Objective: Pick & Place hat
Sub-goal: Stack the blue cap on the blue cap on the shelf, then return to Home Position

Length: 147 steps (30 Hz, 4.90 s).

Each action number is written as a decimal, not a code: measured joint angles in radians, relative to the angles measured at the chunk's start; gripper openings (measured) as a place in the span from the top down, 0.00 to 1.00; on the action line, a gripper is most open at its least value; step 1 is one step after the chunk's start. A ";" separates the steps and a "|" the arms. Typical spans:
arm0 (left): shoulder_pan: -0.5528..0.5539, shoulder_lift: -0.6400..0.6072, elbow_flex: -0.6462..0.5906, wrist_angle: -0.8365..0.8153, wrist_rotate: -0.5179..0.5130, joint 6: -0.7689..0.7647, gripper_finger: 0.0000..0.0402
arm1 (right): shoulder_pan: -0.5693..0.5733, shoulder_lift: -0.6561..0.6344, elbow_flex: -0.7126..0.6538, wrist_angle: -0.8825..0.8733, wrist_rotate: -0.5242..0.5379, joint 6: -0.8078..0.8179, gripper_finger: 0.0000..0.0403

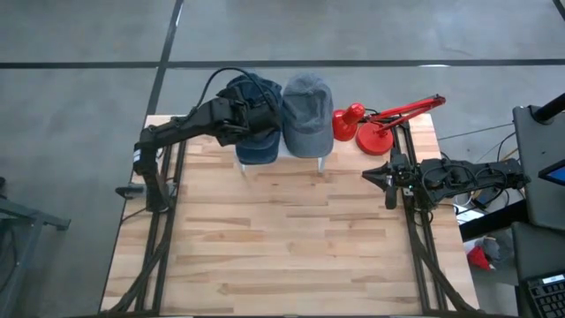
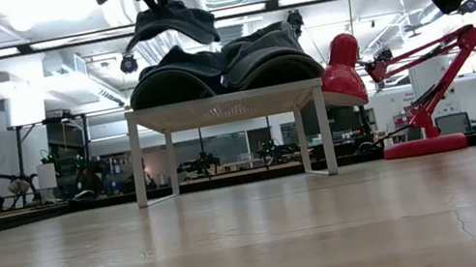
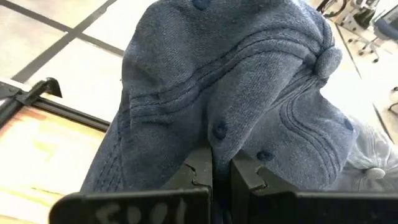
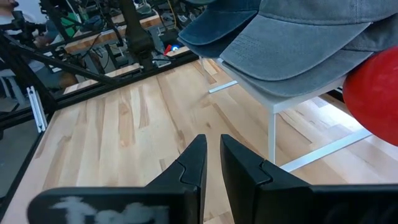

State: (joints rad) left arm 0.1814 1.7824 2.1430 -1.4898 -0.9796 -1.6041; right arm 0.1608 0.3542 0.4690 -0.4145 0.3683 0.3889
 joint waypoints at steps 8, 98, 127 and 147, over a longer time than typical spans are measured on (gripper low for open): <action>0.001 0.000 -0.106 0.082 0.029 -0.020 0.97 | 0.000 0.000 0.000 0.000 0.000 0.000 0.89; -0.376 -0.741 -1.238 1.317 0.278 1.156 0.38 | 0.000 0.000 0.000 0.008 -0.001 0.004 0.89; -0.374 -1.356 -1.969 1.775 0.489 1.130 0.38 | 0.000 -0.038 0.000 0.105 -0.035 -0.056 0.89; -0.373 -1.594 -2.134 1.881 0.720 1.308 0.38 | 0.001 -0.215 -0.038 0.095 -0.056 -0.104 0.89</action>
State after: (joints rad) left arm -0.1913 0.1881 0.0089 0.3908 -0.2593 -0.2966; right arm 0.1616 0.1394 0.4305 -0.3199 0.3122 0.2846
